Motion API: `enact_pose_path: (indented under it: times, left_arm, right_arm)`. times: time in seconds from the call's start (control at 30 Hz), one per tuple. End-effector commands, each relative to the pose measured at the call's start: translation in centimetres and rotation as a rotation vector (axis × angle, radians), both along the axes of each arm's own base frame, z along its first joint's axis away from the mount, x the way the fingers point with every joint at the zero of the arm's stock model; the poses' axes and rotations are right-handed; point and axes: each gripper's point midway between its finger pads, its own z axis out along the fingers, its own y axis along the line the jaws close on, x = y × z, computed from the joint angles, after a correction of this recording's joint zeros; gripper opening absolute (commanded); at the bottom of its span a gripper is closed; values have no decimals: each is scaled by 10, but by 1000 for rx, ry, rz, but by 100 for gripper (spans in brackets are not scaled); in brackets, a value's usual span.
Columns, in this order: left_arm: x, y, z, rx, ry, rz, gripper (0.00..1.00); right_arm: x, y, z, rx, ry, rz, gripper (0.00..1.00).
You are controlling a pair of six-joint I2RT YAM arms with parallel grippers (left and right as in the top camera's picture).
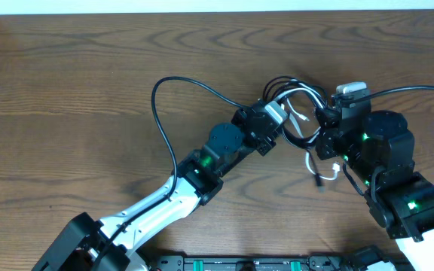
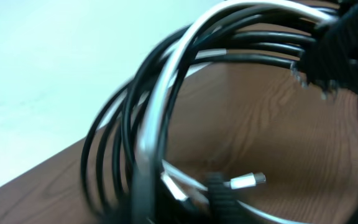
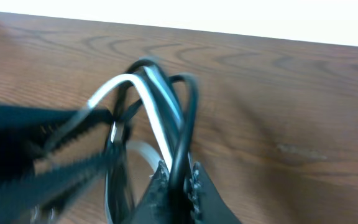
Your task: Untangle cables
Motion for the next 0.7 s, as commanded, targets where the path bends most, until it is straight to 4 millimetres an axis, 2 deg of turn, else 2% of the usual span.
enact_pose_path:
  times: [0.0, 0.03, 0.07, 0.23, 0.37, 0.47, 0.53, 0.6, 0.63, 0.67]
  left_arm:
    - [4, -1, 8, 7, -39, 4, 7]
    - [4, -2, 8, 6, -40, 3, 7]
    - [4, -1, 10, 3, -43, 3, 7]
    - [-4, 6, 31, -7, -72, 3, 7]
    - [-13, 15, 37, 37, -78, -1, 7]
    - [-23, 25, 35, 74, -38, -4, 7]
    - [-28, 30, 36, 89, -23, -5, 7]
    - [-31, 33, 42, 80, -32, -5, 7]
    - [-32, 33, 48, 66, -46, -4, 7]
    - [-32, 33, 52, 57, -56, -3, 7]
  right_arm:
    - [-3, 6, 9, 23, -14, 31, 12]
    - [-3, 6, 9, 22, -12, 31, 15]
    - [-4, 4, 6, 13, -1, 23, 2]
    - [-4, -10, -2, -36, 18, -45, 1]
    - [-3, -16, -2, -52, 17, -72, 1]
    - [-3, -21, -9, -75, 37, -94, 27]
    - [-2, -21, -19, -93, 74, -96, 51]
    - [-2, -18, -33, -108, 129, -83, 61]
    - [-1, -13, -47, -114, 181, -61, 67]
    - [0, -10, -56, -116, 213, -46, 67]
